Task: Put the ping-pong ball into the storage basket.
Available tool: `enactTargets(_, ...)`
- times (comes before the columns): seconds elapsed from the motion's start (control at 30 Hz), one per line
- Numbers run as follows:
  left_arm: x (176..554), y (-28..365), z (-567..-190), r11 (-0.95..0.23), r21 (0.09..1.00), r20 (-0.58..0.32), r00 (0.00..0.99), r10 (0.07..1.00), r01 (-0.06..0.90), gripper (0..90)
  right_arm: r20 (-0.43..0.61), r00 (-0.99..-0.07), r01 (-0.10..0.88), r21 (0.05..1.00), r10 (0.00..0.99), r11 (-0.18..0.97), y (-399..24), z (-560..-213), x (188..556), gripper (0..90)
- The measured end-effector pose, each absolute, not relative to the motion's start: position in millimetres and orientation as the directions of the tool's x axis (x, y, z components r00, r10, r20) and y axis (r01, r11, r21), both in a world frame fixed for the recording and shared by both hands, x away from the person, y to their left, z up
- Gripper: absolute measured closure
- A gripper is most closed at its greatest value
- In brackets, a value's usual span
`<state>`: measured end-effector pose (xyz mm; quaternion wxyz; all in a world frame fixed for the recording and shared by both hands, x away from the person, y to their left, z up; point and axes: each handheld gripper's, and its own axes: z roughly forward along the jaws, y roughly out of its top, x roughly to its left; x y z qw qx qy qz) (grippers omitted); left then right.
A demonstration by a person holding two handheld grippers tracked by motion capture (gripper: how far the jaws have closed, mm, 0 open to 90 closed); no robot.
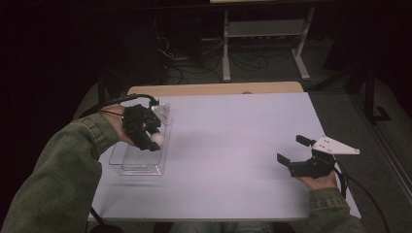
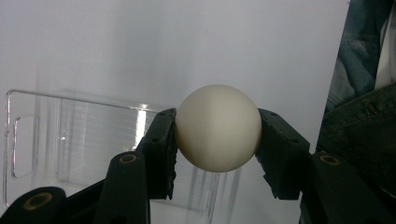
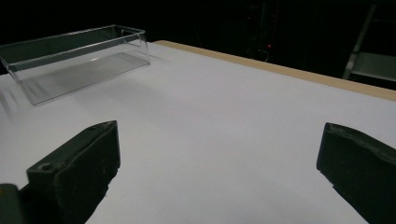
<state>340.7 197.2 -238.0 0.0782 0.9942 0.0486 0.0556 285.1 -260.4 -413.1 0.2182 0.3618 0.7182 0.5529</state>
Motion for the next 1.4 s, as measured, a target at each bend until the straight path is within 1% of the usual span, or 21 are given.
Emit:
enactTargets(0.53, 341, 215, -242, -0.984, 0.132, 0.107, 0.985, 0.136, 0.121, 51.0, 0.084, -0.641, 0.28, 0.951, 0.763, 0.13, -260, -413, 285, 0.0)
enactTargets(0.63, 343, 217, -242, -0.983, 0.13, 0.111, 0.983, 0.145, 0.13, 51.0, 0.084, -0.641, 0.28, 0.951, 0.763, 0.131, -260, -413, 285, 0.0)
enactTargets(0.67, 343, 219, -242, -0.981, 0.144, 0.111, 0.983, 0.149, 0.132, 51.0, 0.084, -0.642, 0.28, 0.951, 0.762, 0.131, -260, -413, 285, 0.0)
enactTargets(0.83, 346, 222, -243, -0.978, 0.155, 0.07, 0.986, 0.152, 0.14, 51.0, 0.083, -0.641, 0.279, 0.951, 0.763, 0.131, -260, -413, 285, 0.0)
enactTargets(0.93, 349, 226, -243, -0.97, 0.188, 0.039, 0.985, 0.167, 0.157, 51.0, 0.083, -0.642, 0.279, 0.951, 0.762, 0.132, -260, -413, 285, 0.0)
enactTargets(1.0, 351, 228, -244, -0.968, 0.19, 0.026, 0.984, 0.174, 0.166, 51.0, 0.084, -0.642, 0.28, 0.951, 0.762, 0.132, -260, -414, 285, 0.0)
enactTargets(1.4, 360, 234, -260, -0.968, 0.164, 0.017, 0.98, 0.198, 0.193, 51.1, 0.08, -0.644, 0.279, 0.951, 0.761, 0.136, -260, -414, 285, 0.0)
